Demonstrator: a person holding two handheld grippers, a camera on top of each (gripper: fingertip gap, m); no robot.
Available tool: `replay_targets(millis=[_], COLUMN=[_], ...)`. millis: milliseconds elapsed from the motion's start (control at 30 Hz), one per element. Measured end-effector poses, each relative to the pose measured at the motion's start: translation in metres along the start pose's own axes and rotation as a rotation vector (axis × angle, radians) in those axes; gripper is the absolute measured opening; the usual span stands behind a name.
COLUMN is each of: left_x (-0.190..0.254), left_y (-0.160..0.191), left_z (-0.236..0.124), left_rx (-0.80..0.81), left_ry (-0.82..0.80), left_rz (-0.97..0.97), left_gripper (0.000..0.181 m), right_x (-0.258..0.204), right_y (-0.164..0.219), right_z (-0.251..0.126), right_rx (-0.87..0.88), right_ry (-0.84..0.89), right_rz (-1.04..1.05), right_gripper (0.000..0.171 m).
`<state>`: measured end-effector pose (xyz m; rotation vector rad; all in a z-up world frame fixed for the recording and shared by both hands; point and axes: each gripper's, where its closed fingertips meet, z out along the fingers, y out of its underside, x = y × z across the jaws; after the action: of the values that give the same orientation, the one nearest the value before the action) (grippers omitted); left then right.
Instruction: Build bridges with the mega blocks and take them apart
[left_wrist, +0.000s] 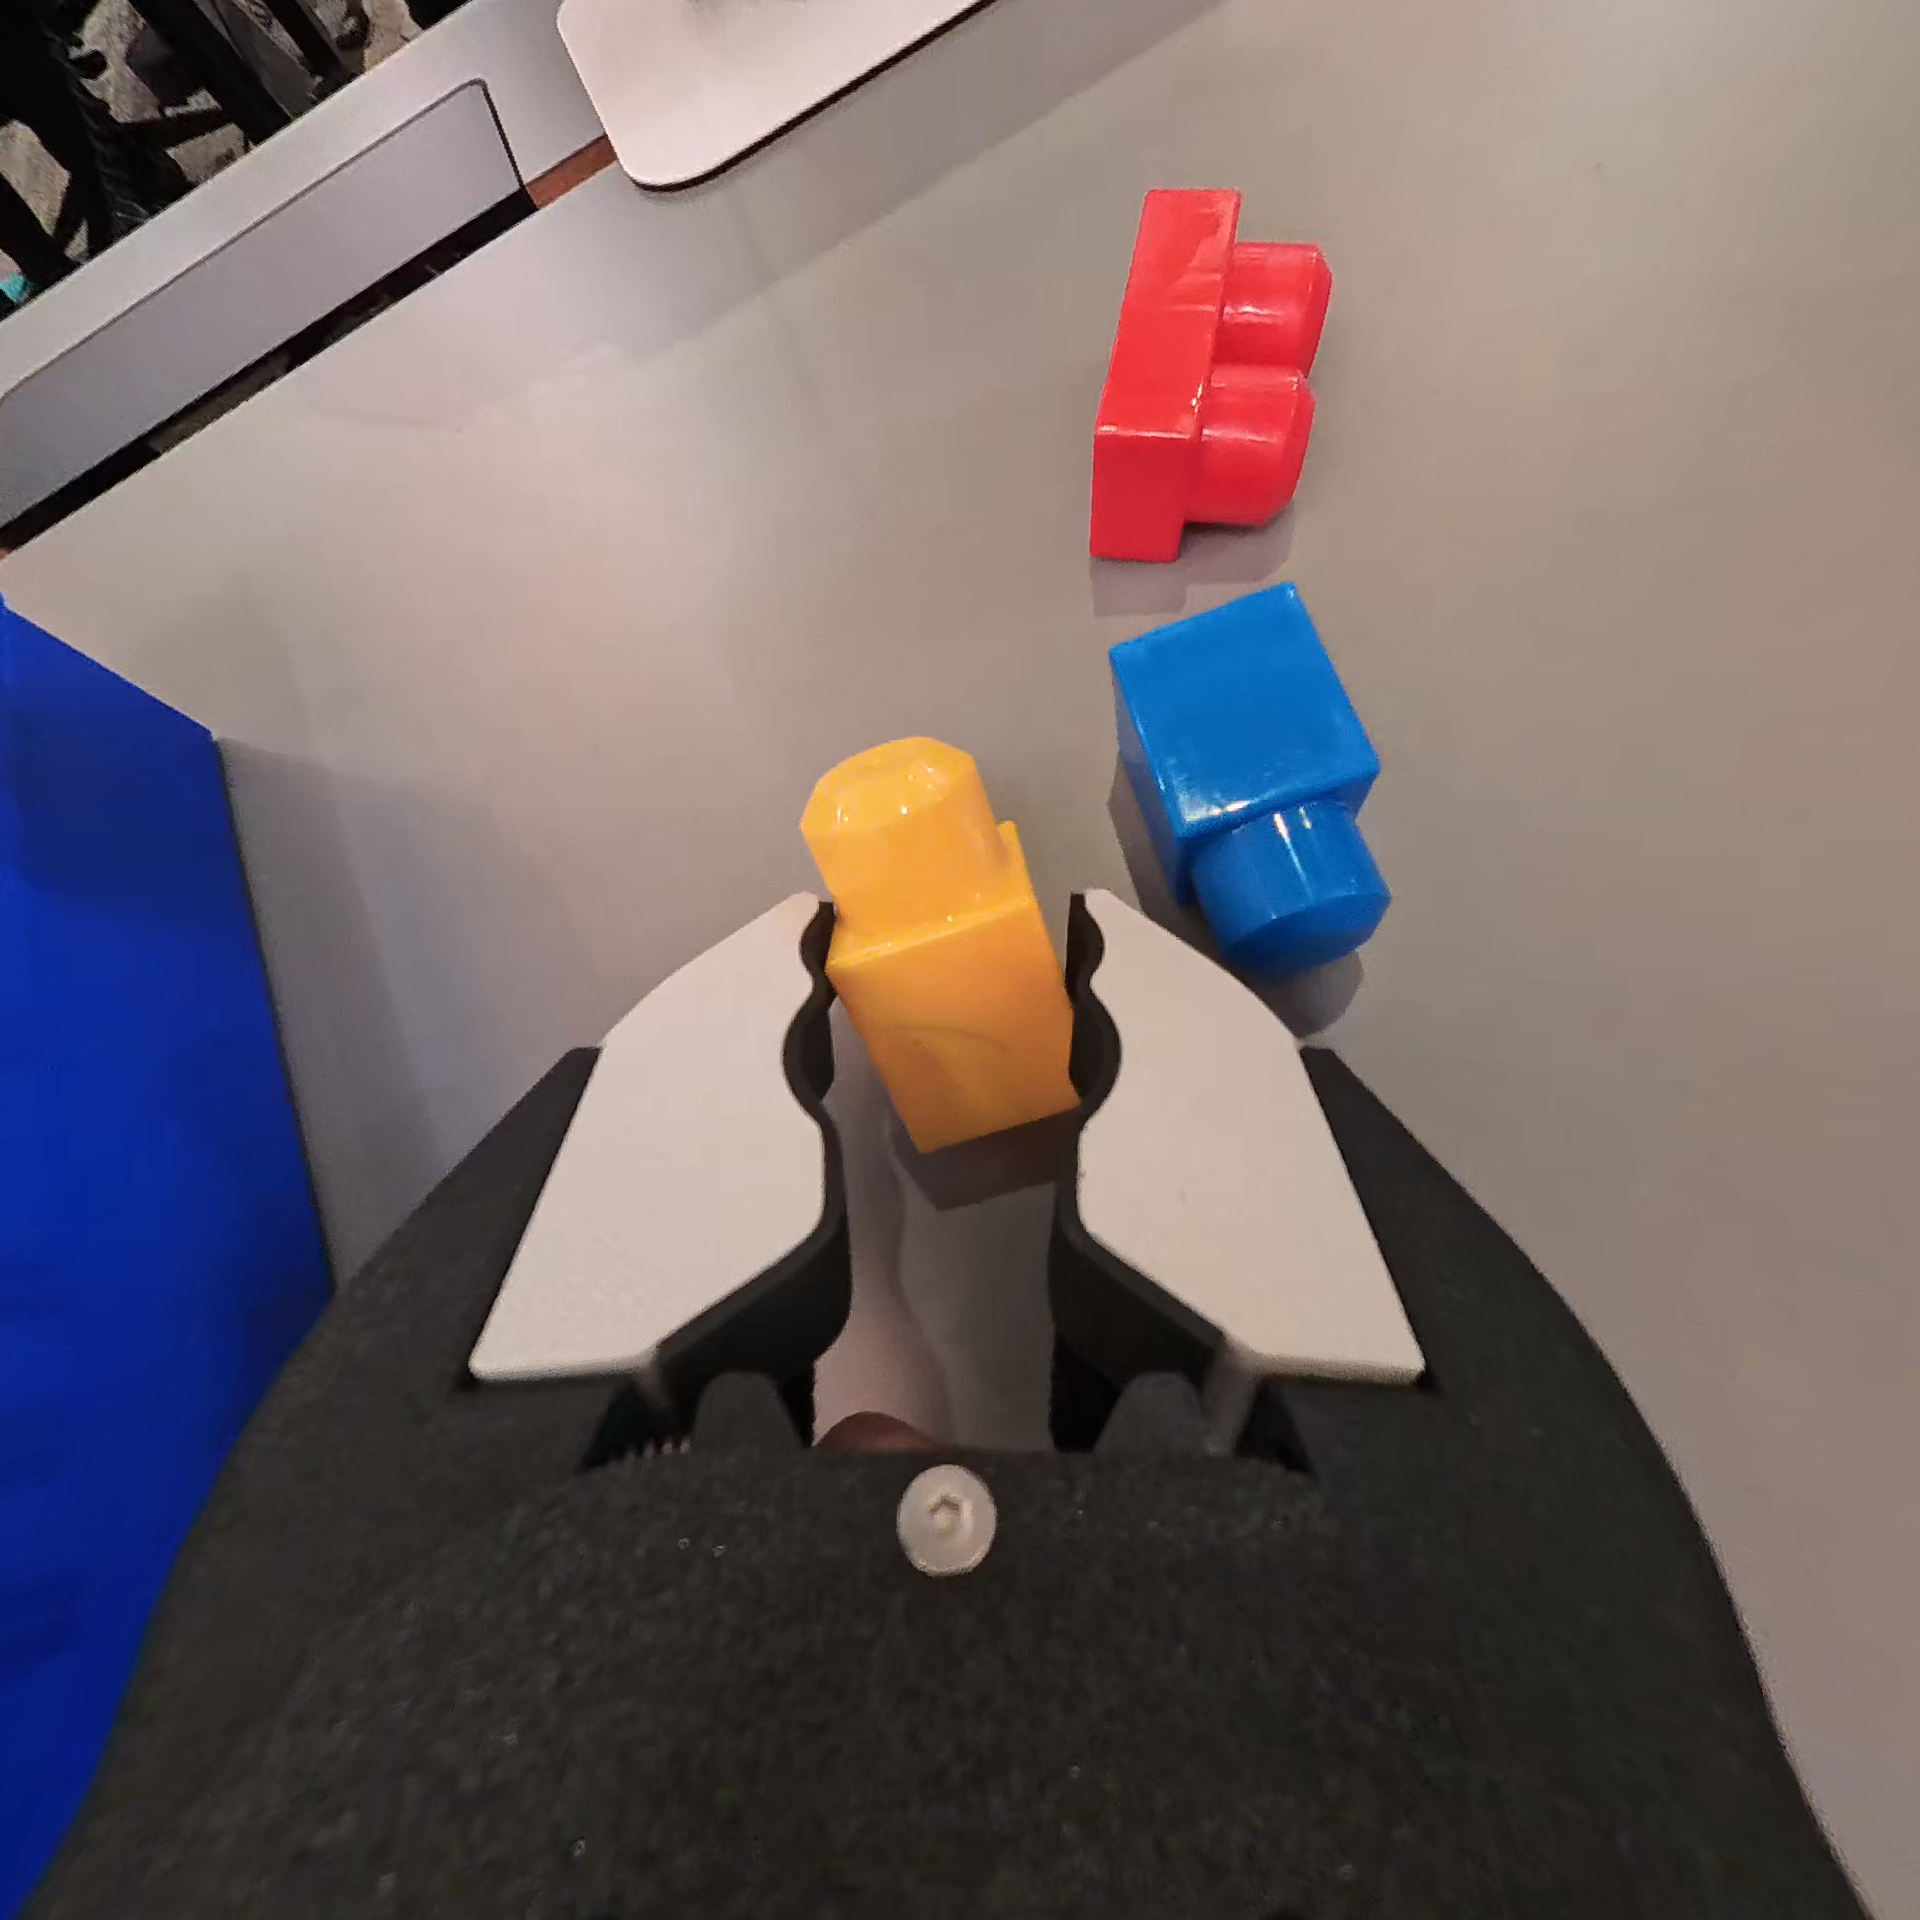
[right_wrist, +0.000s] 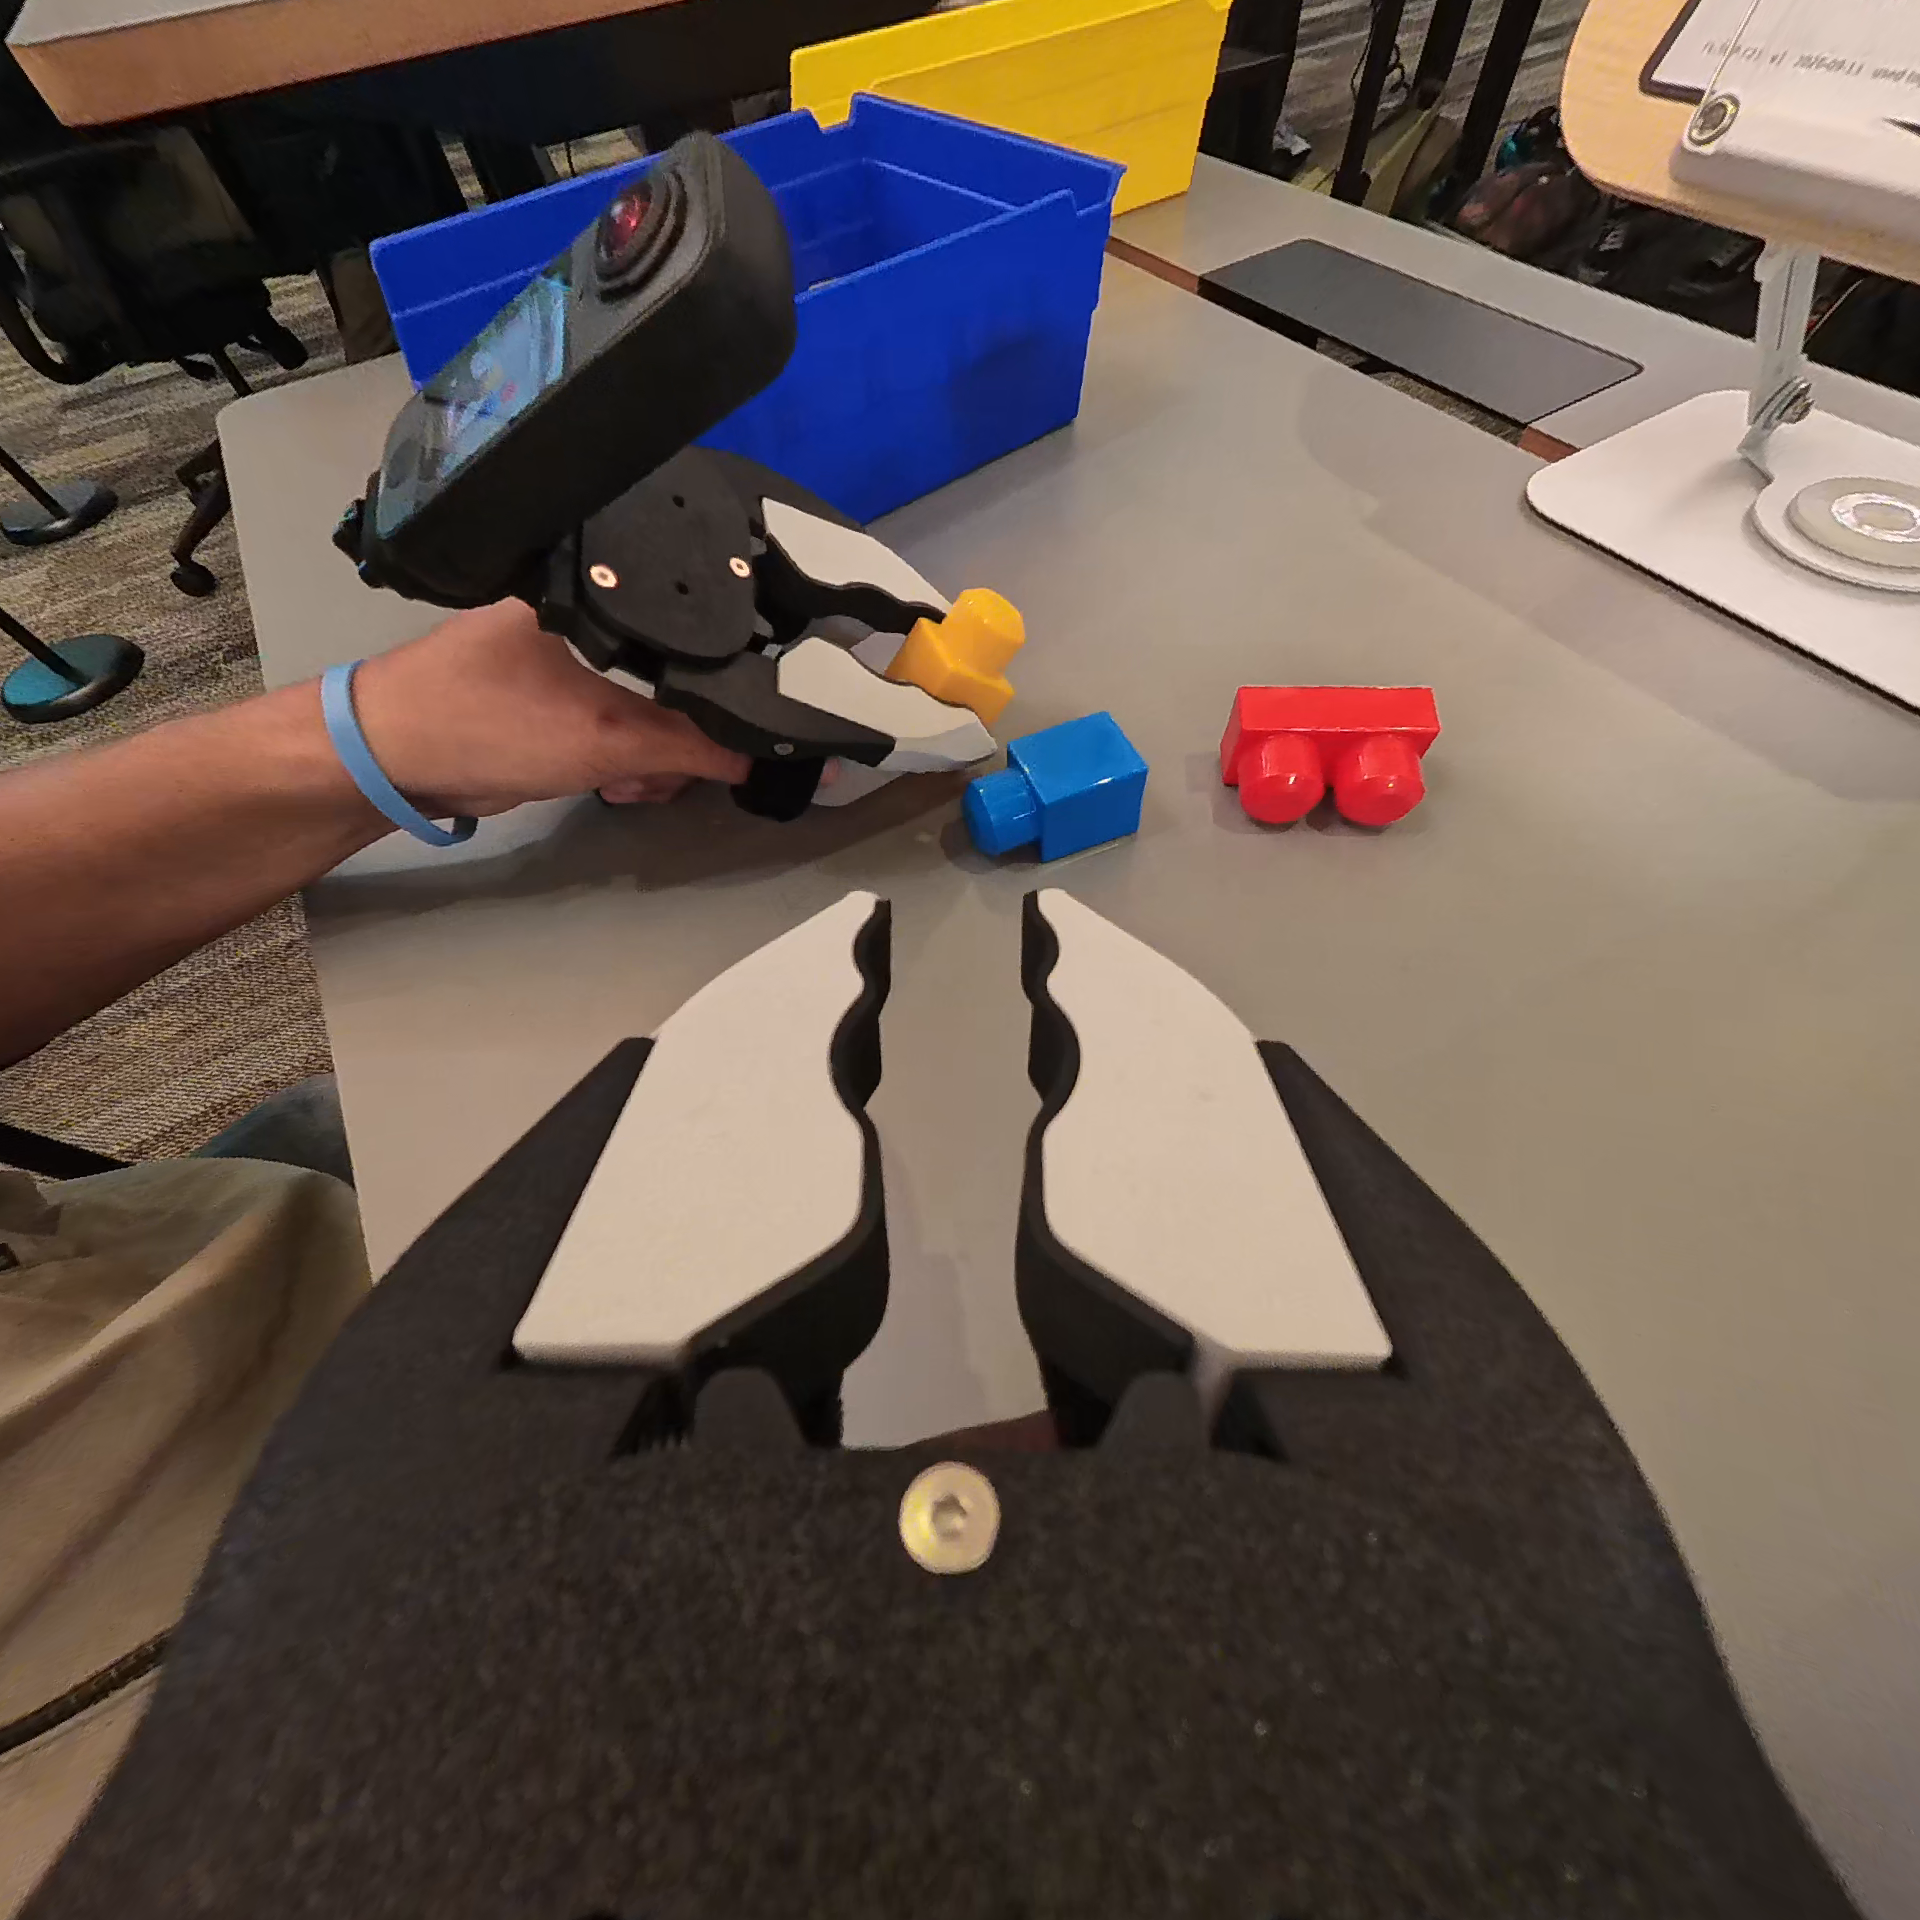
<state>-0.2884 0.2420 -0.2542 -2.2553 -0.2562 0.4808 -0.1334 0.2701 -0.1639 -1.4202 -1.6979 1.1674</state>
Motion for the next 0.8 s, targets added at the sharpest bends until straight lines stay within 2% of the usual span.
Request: replay_targets(millis=[333, 500, 667, 800], left_x=[0.003, 0.003, 0.006, 0.039], left_y=[0.011, 0.009, -0.007, -0.016], left_z=[-0.013, -0.024, -0.065, -0.102], left_rx=[-0.013, 0.029, 0.159, 0.264], left_ry=[-0.011, -0.013, 0.033, 0.185], left_rz=[0.003, -0.028, -0.113, -0.177], left_gripper=[0.047, 0.058, 0.062, 0.058], right_x=[0.000, -0.002, 0.004, 0.013], right_y=[-0.004, -0.005, 0.003, 0.012], right_z=[-0.003, -0.003, -0.014, -0.026], right_rx=[0.003, -0.002, -0.006, 0.014], right_ry=[0.008, 0.008, 0.037, 0.067], right_rz=[-0.009, -0.021, -0.015, 0.024], right_gripper=[0.023, 0.023, 0.024, 0.024])
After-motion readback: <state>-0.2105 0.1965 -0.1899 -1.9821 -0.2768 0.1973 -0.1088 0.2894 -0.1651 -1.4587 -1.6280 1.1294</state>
